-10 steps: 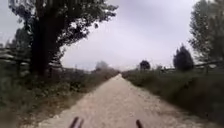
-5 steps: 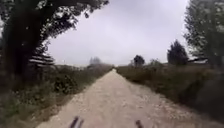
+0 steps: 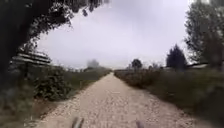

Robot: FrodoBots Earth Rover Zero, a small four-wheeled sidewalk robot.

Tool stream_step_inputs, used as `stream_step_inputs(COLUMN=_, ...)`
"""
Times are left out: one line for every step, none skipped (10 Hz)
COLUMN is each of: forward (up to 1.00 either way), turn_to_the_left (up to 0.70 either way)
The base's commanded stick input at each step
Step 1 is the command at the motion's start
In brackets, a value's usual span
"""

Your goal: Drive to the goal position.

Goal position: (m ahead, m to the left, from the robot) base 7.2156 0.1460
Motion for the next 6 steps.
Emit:
stream_step_inputs(forward=0.85, turn_to_the_left=-0.26)
stream_step_inputs(forward=0.85, turn_to_the_left=-0.22)
stream_step_inputs(forward=0.85, turn_to_the_left=-0.08)
stream_step_inputs(forward=0.85, turn_to_the_left=0.00)
stream_step_inputs(forward=0.85, turn_to_the_left=0.00)
stream_step_inputs(forward=0.85, turn_to_the_left=0.00)
